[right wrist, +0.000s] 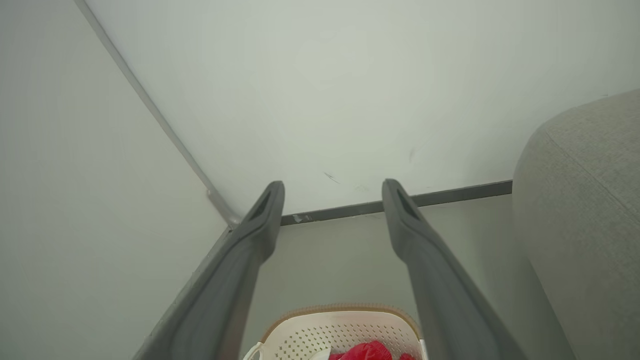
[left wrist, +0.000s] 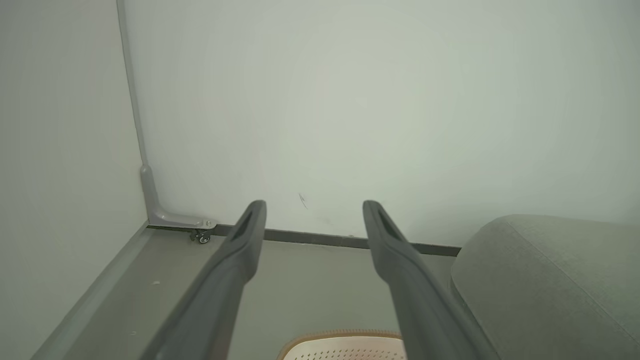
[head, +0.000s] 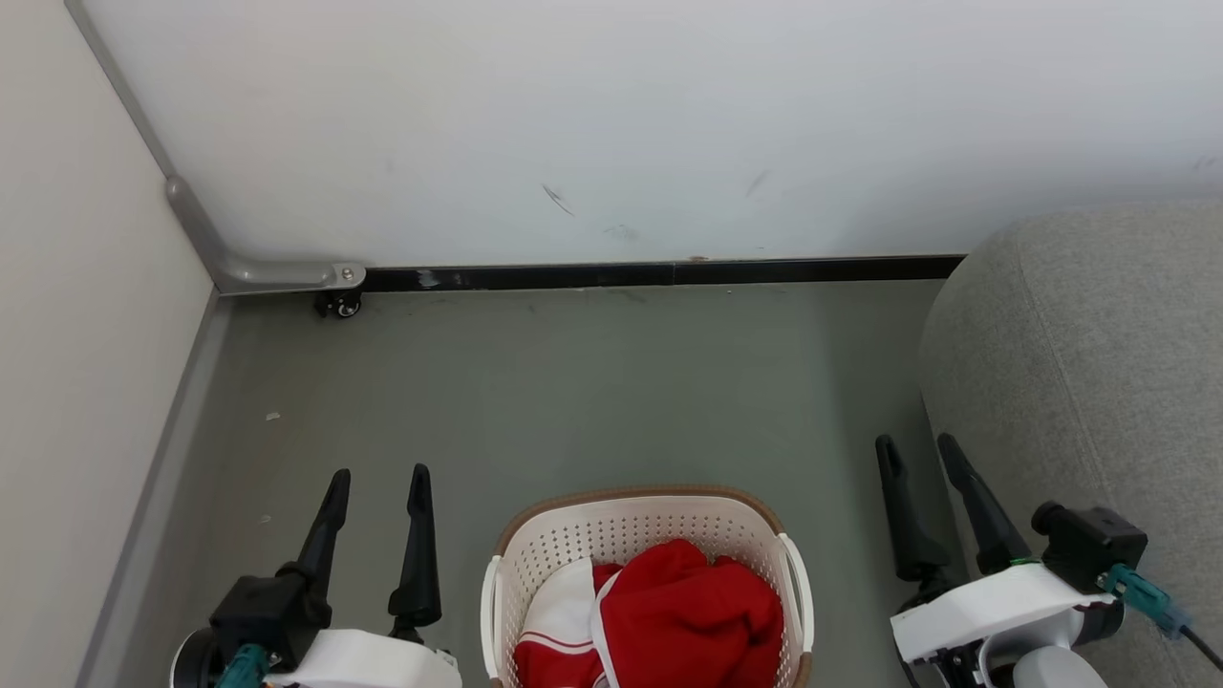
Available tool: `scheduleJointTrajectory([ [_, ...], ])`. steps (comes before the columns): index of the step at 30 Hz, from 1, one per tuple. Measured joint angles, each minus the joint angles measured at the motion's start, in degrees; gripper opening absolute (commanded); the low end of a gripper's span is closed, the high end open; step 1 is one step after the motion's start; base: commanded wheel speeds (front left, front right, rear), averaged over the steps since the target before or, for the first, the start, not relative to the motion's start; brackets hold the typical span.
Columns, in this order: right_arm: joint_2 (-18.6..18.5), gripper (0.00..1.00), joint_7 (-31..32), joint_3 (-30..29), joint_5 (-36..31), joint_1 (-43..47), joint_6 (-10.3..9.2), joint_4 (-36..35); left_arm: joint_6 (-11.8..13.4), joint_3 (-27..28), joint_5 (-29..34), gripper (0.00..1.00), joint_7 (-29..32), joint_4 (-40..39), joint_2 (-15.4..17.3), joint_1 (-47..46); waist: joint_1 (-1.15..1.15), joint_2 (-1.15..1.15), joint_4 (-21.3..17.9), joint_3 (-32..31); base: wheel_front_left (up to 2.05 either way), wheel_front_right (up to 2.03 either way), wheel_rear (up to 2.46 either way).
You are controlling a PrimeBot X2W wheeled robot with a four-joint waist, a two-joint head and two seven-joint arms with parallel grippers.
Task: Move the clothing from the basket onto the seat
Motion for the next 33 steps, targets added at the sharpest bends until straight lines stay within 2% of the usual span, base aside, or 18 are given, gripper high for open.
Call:
scheduleJointTrajectory([
  [10,0.24,1.00,-0.89,0.55,-7.38,-0.01,0.01,0.67,1.90,-1.33,7.62,1.00,-1.75,0.79,0.00,0.71,0.00,0.00,0.25,-0.28,0.00,0.00,0.00],
  [33,0.33,1.00,-0.80,0.15,-7.72,0.00,0.01,1.04,2.99,-0.59,7.68,1.00,-1.75,3.85,-0.08,1.41,-0.01,0.00,0.08,-0.45,0.00,0.00,0.00],
])
